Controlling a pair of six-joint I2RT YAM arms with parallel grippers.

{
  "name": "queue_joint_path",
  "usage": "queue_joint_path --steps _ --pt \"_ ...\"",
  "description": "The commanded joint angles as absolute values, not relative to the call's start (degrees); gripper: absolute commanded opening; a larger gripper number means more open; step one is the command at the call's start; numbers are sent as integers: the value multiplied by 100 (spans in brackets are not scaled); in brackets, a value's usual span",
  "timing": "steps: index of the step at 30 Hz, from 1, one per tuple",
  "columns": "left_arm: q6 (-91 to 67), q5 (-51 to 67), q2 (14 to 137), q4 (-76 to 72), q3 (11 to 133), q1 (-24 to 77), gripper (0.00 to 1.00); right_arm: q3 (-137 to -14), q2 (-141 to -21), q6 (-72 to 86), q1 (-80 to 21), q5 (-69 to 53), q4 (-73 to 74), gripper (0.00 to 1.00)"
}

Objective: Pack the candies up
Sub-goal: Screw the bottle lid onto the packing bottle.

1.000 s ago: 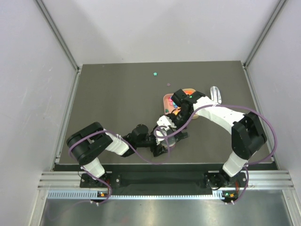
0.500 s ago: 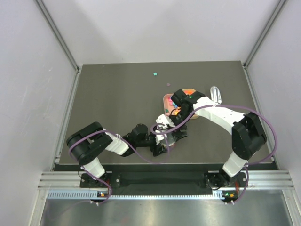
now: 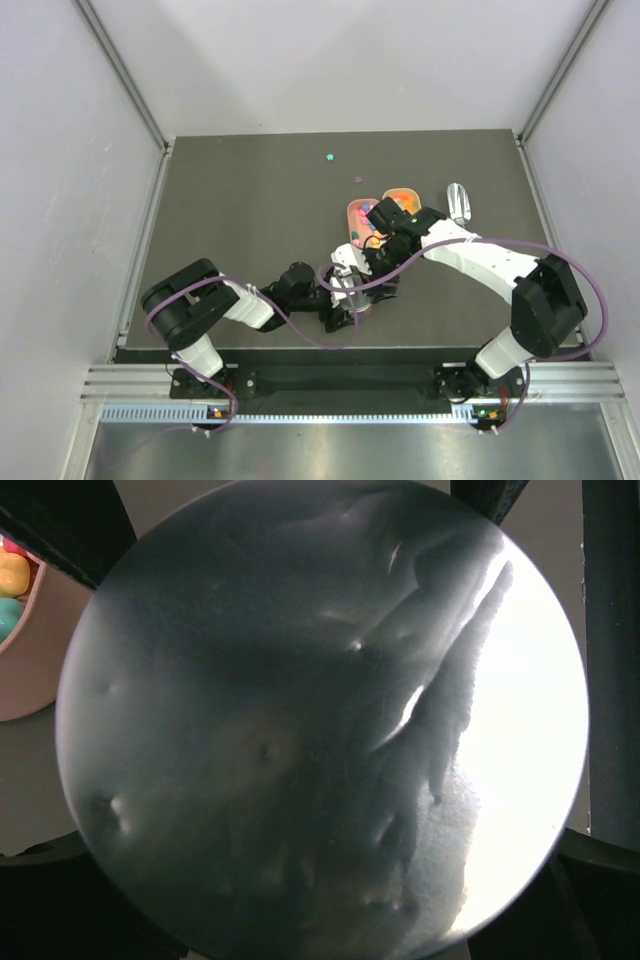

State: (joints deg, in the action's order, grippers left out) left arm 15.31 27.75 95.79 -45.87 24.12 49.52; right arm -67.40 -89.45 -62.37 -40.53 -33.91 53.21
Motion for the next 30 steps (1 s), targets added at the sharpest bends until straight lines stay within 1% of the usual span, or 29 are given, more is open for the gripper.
queue_joint_path --steps 1,4,6,8,9,10,18,26,30 --pt "1529 2584 9686 -4535 2654 4966 87 -6408 -8614 -5502 -4543 -3859 4905 68" --pt "1547 2601 9686 -4526 2637 4966 87 -6302 -8534 -5265 -4579 -3788 4773 70" --pt "1573 2610 9677 -4518 2619 4966 87 -6249 -8499 -5186 -4579 -3718 4755 77" --pt "1591 2610 9651 -4509 2593 4975 87 -6214 -8464 -5273 -4579 -3561 4746 80" --pt "1600 2610 9650 -4509 2567 4966 87 -6214 -8455 -5317 -4553 -3499 4746 86" --pt "1617 2619 9642 -4509 2549 4966 87 -6223 -8464 -5343 -4466 -3472 4746 99" --pt "1758 2646 9563 -4500 2364 4966 86 -6776 -8745 -6441 -3780 -3489 5273 100" --pt "1775 2637 9606 -4518 2364 4966 86 -7487 -9298 -7539 -3691 -3717 5774 100" --pt "1775 2619 9598 -4509 2355 4975 87 -7804 -9492 -8225 -3691 -4007 6554 100"
